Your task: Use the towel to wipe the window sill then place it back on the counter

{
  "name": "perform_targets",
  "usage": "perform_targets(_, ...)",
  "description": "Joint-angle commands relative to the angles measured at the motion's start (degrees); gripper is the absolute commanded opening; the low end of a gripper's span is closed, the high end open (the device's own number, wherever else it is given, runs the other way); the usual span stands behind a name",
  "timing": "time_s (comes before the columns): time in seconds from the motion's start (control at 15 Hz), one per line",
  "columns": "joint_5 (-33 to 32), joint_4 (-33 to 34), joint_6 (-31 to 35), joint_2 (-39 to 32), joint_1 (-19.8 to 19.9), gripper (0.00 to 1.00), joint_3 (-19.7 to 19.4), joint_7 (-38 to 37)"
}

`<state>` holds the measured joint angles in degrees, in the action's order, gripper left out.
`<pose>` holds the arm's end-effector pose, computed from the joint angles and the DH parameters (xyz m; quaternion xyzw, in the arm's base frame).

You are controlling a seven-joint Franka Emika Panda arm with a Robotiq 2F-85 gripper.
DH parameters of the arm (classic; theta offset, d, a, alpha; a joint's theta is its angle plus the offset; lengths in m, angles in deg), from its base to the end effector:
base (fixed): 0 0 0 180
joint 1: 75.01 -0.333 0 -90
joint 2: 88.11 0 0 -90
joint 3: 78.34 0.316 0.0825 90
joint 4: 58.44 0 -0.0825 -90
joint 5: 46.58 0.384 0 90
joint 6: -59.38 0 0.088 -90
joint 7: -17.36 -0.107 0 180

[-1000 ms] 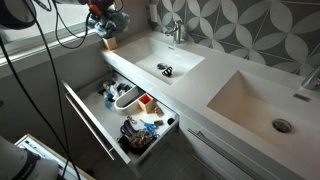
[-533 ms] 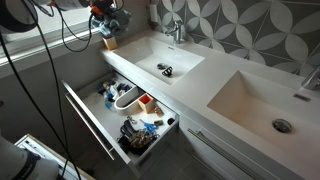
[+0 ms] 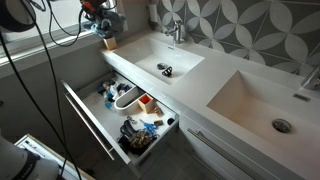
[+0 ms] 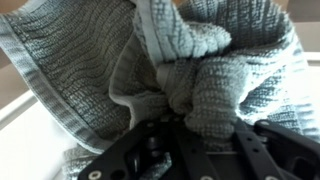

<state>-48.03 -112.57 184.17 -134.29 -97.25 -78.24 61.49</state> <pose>0.7425 0.3035 0.4438 0.8149 0.5393 0.2061 0.0510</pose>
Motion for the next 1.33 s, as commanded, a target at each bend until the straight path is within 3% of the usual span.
perform_targets(0.0, 3.1, 1.6, -10.5, 1.1, -0.4, 0.07, 4.2, 2.2)
perform_targets(0.4, 3.1, 5.1, -23.5, 0.9, -0.8, 0.07, 8.2, 3.0)
perform_targets(1.13, 9.4, 8.0, -35.5, 0.6, 1.9, 0.07, 14.1, 12.3)
perform_targets(1.2, 7.1, 5.8, -33.7, 1.8, 2.6, 0.29, 11.5, 10.0)
perform_targets(1.27, 7.7, 5.9, -34.4, 1.8, 2.9, 0.29, 12.0, 10.8)
